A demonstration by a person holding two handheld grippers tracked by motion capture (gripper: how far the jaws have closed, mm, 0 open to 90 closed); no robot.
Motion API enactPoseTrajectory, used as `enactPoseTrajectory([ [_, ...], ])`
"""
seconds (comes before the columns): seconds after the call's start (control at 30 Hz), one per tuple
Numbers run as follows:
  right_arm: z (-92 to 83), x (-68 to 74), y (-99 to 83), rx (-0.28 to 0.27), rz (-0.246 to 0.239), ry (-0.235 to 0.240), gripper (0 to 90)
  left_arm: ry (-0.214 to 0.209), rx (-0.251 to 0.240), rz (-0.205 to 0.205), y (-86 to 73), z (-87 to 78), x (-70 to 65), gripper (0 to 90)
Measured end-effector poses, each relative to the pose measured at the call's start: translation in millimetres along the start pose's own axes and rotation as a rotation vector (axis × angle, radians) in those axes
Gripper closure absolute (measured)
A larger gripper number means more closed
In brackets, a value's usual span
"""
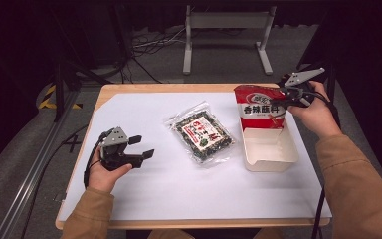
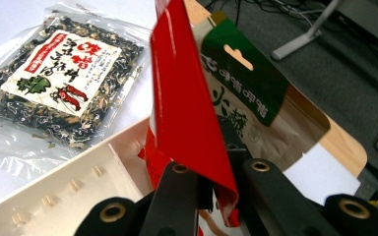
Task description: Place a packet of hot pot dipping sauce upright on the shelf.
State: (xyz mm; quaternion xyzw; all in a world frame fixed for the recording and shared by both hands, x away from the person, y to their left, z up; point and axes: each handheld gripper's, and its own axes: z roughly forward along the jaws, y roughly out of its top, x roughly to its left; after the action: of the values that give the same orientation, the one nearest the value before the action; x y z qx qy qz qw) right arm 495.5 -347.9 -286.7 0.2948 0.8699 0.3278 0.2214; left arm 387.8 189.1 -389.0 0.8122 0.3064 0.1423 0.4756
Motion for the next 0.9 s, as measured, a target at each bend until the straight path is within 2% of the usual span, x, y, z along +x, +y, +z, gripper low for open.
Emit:
enactPoseTrajectory([
  [0.1, 0.3, -1.2, -1.7, 0.008, 0.027, -0.002, 87.6, -0.001, 0.001, -0.002, -0.1, 0.0, 0.1, 29.5],
  [0.2, 0.7, -3.5, -5.8, 0.023, 0.083, -0.007, 87.7, 0.000, -0.001, -0.008, -0.6, -0.2, 0.3, 29.5],
  [0.4, -0.5, -6.5, -9.8, -0.022, 0.130, 0.006, 79.1, 0.002, 0.002, -0.004, -0.6, 0.8, 0.8, 29.5],
  [0.5, 0.6, -6.7, -12.2, -0.002, 0.133, 0.000, 70.5, -0.002, 0.005, -0.001, -0.4, 1.5, 0.9, 29.5],
  [0.57, 2.4, -7.6, -15.9, 0.014, 0.122, -0.016, 72.1, -0.007, 0.006, -0.007, -0.4, 1.9, 0.3, 29.5],
  [0.67, 3.1, -8.9, -21.6, 0.033, 0.131, -0.009, 77.2, -0.008, 0.005, -0.009, -0.6, 2.5, 0.7, 29.5],
  [0.77, 4.4, -8.7, -26.8, 0.080, 0.140, -0.014, 79.4, -0.010, 0.007, -0.006, -0.7, 3.5, 1.1, 29.5],
  [0.8, 6.2, -8.1, -30.0, 0.111, 0.143, -0.020, 80.1, -0.009, 0.006, -0.007, -0.8, 3.8, 1.0, 29.4],
  [0.9, 8.7, -8.4, -35.7, 0.120, 0.156, -0.033, 81.3, -0.011, 0.005, -0.013, -0.7, 4.3, 0.6, 29.5],
])
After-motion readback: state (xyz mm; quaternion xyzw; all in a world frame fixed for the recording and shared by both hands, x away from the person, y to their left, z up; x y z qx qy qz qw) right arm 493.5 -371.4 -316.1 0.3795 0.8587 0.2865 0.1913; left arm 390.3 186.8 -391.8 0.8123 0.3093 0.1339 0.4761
